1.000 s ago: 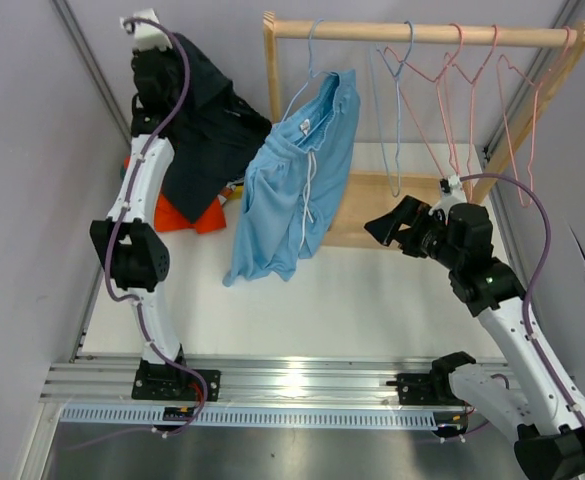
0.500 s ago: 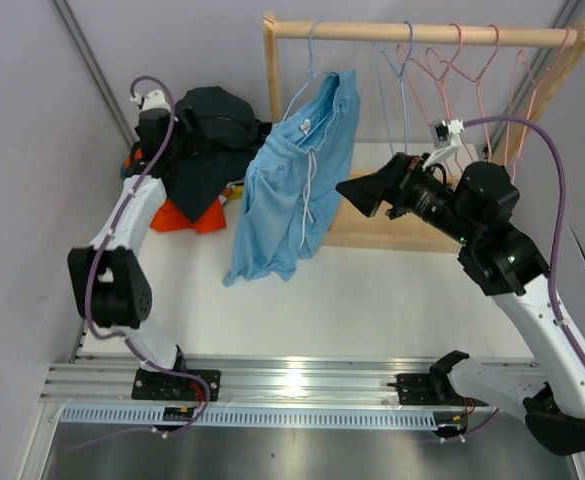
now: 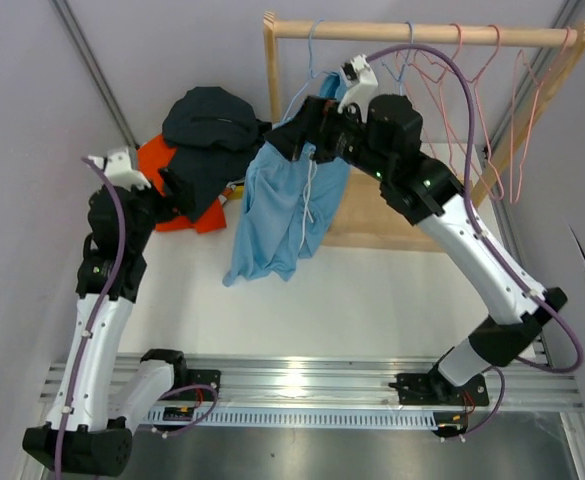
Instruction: Remove the shorts from the hanger
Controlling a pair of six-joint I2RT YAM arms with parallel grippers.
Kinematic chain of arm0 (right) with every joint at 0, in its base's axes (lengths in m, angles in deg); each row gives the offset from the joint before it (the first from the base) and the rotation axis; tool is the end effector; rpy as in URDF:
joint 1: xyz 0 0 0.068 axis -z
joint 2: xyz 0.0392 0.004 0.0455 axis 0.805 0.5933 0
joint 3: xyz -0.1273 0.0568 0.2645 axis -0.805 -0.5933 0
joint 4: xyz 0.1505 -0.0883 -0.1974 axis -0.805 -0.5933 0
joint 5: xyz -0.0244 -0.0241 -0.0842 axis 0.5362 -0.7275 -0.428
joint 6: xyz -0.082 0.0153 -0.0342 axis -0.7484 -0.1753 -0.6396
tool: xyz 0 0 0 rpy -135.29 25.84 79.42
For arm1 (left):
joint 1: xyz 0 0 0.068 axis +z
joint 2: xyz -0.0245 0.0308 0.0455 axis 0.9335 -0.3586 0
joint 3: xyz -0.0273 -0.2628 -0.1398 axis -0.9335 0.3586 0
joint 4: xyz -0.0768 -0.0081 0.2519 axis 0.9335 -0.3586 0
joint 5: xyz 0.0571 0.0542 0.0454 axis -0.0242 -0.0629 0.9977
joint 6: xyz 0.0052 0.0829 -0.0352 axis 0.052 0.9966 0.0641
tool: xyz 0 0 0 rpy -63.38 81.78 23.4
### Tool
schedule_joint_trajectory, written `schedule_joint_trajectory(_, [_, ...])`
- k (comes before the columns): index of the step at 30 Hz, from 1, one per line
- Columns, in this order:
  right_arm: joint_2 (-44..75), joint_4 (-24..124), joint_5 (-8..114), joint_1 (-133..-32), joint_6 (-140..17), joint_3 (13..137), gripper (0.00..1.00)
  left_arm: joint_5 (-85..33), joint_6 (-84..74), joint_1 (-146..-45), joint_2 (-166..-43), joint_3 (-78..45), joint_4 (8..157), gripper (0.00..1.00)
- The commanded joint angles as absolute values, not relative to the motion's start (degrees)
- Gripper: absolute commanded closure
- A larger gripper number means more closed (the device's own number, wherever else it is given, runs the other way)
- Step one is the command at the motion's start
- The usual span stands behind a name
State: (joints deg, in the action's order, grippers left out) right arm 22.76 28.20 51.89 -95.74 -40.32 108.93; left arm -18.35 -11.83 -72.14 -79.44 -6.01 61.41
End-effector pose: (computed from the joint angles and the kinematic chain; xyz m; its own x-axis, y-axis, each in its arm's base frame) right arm 0.2695 0.2568 0.5486 -0.3665 0.2981 -0.8814 -0.6608 0.5835 0.4721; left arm 0.2199 -0.0126 0.4223 -0.1537 -0.3009 -0.9412 0.0144 0.9517 -0.3066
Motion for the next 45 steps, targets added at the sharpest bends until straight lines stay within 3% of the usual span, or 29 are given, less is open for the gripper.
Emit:
schedule_joint_trajectory(1, [28.81,27.94,46.10,-95.53,-45.78,119.74,0.01,-21.51,-10.53,-72.41,-73.40,0.37,54.51,0.01])
schedule_joint_trajectory(7, [38.40,27.06,40.74,-95.18,-48.43,130.91,0.01,-20.63,-11.85,-72.50,-64.06,8.10,53.54,0.00])
schedule_joint_trajectory(19, [42.73,28.72,35.99,-95.62,-45.35,132.07,0.03,-23.61,-12.47,-72.59,-59.13,11.10,54.24,0.01])
schedule_joint_trajectory(21, [42.90,29.34,35.19,-95.97,-45.44,131.46,0.15,-23.97,-12.47,-72.59,-58.87,11.19,54.51,0.01])
schedule_joint_trajectory(22, [42.90,29.86,35.19,-95.97,-45.44,131.45,0.27,-24.40,-12.55,-72.59,-58.87,11.19,54.51,0.01])
schedule_joint_trajectory(24, [43.08,30.22,34.93,-96.15,-45.35,131.54,0.41,-24.76,-12.47,-72.59,-58.87,11.28,54.68,0.01])
schedule_joint_trajectory(25, [42.99,30.48,35.02,-96.23,-45.26,131.54,0.53,-24.93,-12.47,-72.59,-58.95,11.28,54.68,0.01])
schedule_joint_trajectory(32, [40.19,30.05,33.88,-97.20,-46.49,131.72,0.97,-27.73,-11.33,-72.94,-59.04,10.67,55.55,0.01])
schedule_joint_trajectory(37, [36.15,30.13,33.44,-98.08,-47.46,132.07,1.00,-26.70,-12.11,-78.90,-61.58,7.86,57.41,0.00])
schedule_joint_trajectory(45, [29.47,29.08,31.77,-100.37,-49.31,130.23,1.00,-18.25,-12.64,-101.92,-69.14,0.56,65.83,0.01])
